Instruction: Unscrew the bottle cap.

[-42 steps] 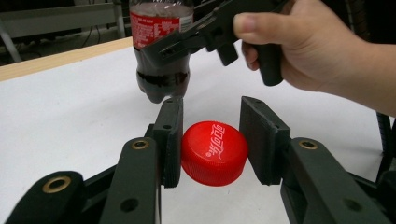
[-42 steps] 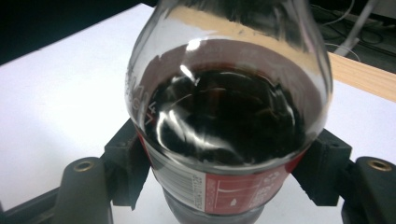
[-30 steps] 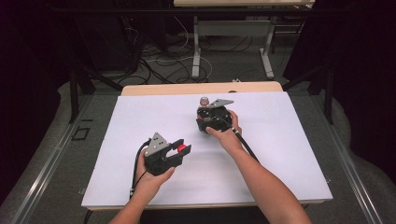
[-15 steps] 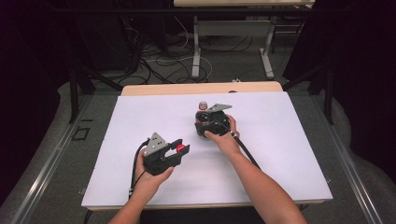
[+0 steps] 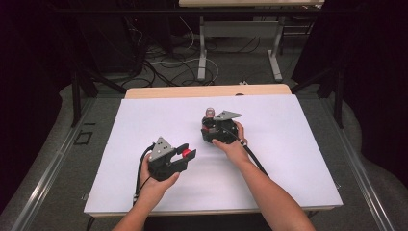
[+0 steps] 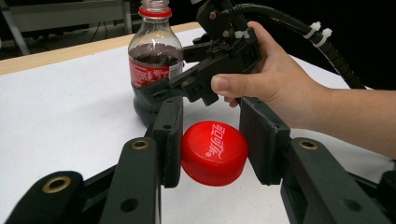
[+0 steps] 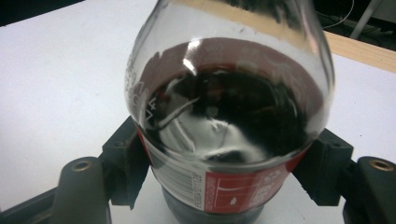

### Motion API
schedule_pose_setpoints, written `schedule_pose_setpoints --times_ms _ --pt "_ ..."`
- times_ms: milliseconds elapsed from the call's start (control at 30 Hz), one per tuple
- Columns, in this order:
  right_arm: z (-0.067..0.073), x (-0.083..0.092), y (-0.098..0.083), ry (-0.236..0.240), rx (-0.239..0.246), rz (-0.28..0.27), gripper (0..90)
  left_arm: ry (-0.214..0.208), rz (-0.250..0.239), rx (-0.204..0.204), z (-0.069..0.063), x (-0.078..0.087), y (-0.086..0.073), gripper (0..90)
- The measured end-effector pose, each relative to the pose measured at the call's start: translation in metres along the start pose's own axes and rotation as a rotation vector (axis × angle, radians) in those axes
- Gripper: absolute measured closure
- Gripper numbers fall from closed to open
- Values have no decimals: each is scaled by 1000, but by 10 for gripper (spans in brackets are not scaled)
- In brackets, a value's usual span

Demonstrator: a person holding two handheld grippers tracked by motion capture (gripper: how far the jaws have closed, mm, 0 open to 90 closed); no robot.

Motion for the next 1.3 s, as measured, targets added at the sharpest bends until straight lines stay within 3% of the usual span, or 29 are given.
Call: schedule_pose_setpoints --times_ms 567,800,900,933,967,1100,1200,1300 --pt "-1 1 0 11 -11 13 269 -1 7 -1 0 -2 -1 611" --pt "-8 3 -3 15 -62 18 107 1 9 -2 1 -3 -2 611" --pt "-7 8 -5 -6 -75 60 72 4 13 6 2 -4 -2 611" --pt "-7 8 -4 -9 -45 42 62 5 15 6 2 -5 -2 611" --pt "-6 11 -4 -9 -41 70 36 5 16 7 2 -5 -3 611" --pt "-7 24 -4 -22 -44 52 0 4 22 5 2 -8 -4 611" --pt "-7 40 -2 -11 -75 36 0 1 27 6 2 -10 -4 611" --pt "-8 55 0 -15 -60 35 0 -8 29 3 0 -14 -4 610"
Point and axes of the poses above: each handheld gripper's, and its own axes: x roughly backward along the jaws, y roughly out of its top, z roughly to its left, the point moved 4 cm from there along -x, roughly forward along the jaws, and after that the axes turned 15 degrees about y, right-handed, at the moved point
